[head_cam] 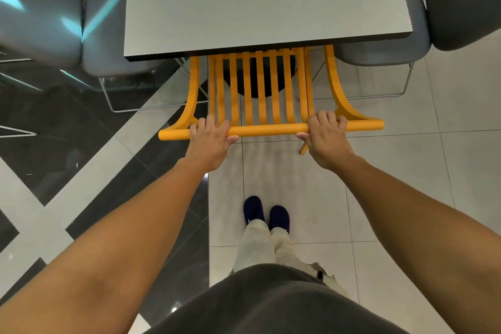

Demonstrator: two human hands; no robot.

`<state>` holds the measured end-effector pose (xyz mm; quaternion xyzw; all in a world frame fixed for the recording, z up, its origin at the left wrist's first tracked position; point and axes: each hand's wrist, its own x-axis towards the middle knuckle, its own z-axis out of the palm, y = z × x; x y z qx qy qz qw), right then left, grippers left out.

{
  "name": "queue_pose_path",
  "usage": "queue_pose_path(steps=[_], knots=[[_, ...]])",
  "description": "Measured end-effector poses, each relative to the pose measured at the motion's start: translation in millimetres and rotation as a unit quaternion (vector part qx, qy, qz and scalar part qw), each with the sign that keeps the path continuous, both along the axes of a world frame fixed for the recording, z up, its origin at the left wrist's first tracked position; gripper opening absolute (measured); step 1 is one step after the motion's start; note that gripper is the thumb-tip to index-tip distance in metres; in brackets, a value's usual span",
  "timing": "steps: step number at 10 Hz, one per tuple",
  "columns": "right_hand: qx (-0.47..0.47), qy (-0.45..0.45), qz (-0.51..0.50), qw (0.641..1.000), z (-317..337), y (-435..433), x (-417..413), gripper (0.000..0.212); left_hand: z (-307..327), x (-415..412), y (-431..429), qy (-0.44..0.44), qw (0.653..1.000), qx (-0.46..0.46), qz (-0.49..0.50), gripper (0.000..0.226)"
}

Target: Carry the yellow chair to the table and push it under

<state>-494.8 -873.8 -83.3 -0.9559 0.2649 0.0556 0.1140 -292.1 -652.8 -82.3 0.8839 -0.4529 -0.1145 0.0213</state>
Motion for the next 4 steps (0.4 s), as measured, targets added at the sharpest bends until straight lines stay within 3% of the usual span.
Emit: queue_pose_path(steps=[1,3,4], knots=[[-0.016,-0.001,0.003,1.000,-1,0,1,0.052,1,2,-1,0.017,1.000,0.006,0.006,0.051],[0.063,0.076,-0.008,0.995,18,-10,15,0.071,25,14,-16,0.150,0.977,0.150,0.023,0.090],[0.081,0.097,-0.006,0.992,48,-32,34,0.079,58,34,-33,0.150,0.976,0.154,0.026,0.104]])
